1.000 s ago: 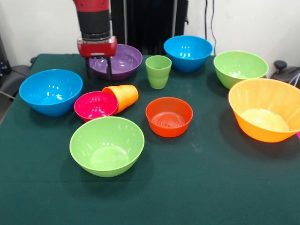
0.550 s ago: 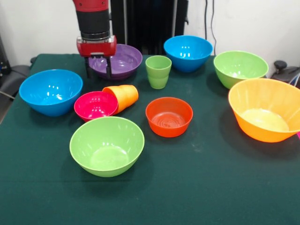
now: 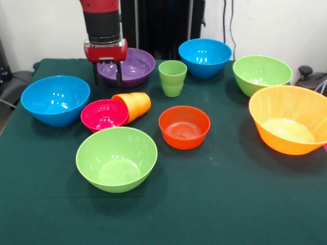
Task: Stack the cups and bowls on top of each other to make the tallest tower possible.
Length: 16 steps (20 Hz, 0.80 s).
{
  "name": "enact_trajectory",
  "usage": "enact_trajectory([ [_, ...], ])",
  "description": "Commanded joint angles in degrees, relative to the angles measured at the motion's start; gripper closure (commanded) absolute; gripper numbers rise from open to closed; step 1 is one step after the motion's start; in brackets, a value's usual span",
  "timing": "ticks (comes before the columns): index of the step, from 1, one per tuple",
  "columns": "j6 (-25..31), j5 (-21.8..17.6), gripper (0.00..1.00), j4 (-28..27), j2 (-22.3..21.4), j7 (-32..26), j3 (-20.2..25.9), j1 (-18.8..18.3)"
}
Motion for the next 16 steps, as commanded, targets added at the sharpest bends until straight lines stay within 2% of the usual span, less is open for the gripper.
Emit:
enact_trajectory([
  [1, 4.2, -0.7, 0.0, -2.1, 3.3, -3.6, 5.4, 1.9],
  [7, 5.3, -1.4, 0.0, -2.8, 3.2, -5.4, 5.7, 1.5],
  [11, 4.8, -2.5, 0.0, -2.8, 4.1, -4.8, 4.1, 1.8],
  [13, 5.1, -2.6, 0.0, -2.6, 4.1, -5.9, 5.0, 1.0],
  [16, 8.2, 0.1, 0.0, 1.0, -0.8, -8.6, 7.4, -1.8],
])
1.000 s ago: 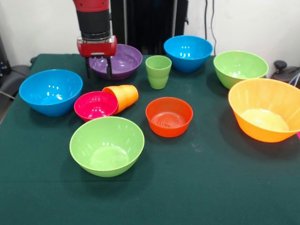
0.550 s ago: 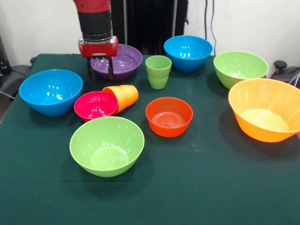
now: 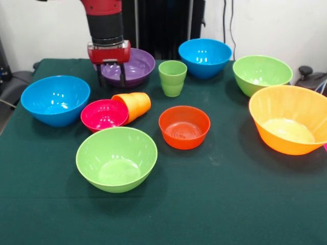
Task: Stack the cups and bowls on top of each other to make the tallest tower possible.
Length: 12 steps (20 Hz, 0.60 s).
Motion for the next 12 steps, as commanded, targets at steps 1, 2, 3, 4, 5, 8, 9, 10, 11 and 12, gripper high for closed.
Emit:
enact_trajectory([
  [1, 9.1, 1.4, 0.0, 2.6, -4.6, -9.8, 8.3, -2.7],
  [2, 10.1, 2.7, 0.0, 3.8, -7.1, -10.8, 9.6, -3.9],
  [3, 11.2, 4.1, 0.0, 5.1, -9.5, -11.9, 11.6, -5.1],
  [4, 12.2, 5.3, 0.0, 6.2, -11.7, -13.7, 13.9, -6.4],
  [5, 13.4, 6.6, 0.0, 7.5, -13.9, -15.6, 16.3, -7.7],
  [8, 15.2, 9.0, 0.0, 9.5, -18.4, -19.4, 22.3, -10.5],
  [9, 16.0, 9.2, 0.0, 9.4, -18.9, -19.9, 23.2, -10.8],
  [10, 17.3, 9.5, 0.0, 9.1, -19.2, -20.3, 23.7, -10.9],
  [11, 18.5, 9.8, 0.0, 9.0, -19.5, -21.0, 24.8, -11.3],
  [12, 19.3, 10.3, 0.0, 9.1, -20.4, -21.4, 25.9, -11.6],
])
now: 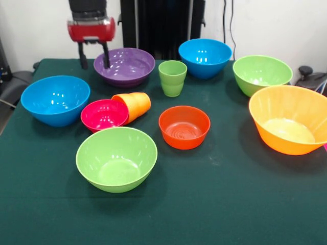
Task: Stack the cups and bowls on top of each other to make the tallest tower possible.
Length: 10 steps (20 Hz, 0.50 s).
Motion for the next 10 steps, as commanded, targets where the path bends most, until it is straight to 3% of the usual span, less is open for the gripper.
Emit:
enact_trajectory([
  [1, 12.4, 4.8, 0.0, 3.7, -9.7, -21.8, 15.4, -1.6],
  [4, 14.7, 6.6, 0.0, 5.0, -12.8, -25.3, 21.0, -3.4],
  [7, 14.8, 2.5, 0.0, 5.2, -10.2, -32.0, 26.7, -4.1],
  [10, 13.8, -2.4, 0.0, 4.0, -6.7, -29.9, 25.2, -2.7],
])
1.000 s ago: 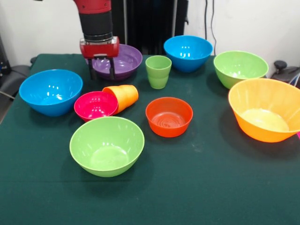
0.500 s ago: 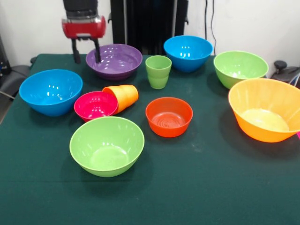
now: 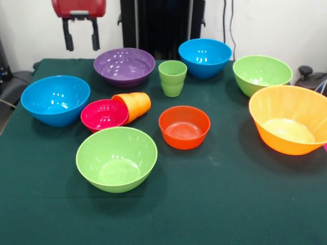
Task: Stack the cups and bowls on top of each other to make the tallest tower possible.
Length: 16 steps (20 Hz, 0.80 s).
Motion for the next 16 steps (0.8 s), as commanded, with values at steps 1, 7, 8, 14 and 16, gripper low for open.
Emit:
enact_trajectory([
  [1, 5.1, -7.7, 0.0, 2.0, 4.2, -22.8, 8.4, 2.8],
  [7, -2.7, -17.9, 0.0, -2.7, 13.0, -10.9, -0.9, 7.3],
  [8, -4.2, -19.4, 0.0, -3.7, 13.6, -8.1, -2.6, 8.1],
  [14, -5.6, -23.1, 0.0, -9.0, 17.7, -1.3, -9.1, 10.8],
  [16, -5.3, -22.8, 0.0, -9.8, 18.1, -1.8, -9.8, 11.0],
])
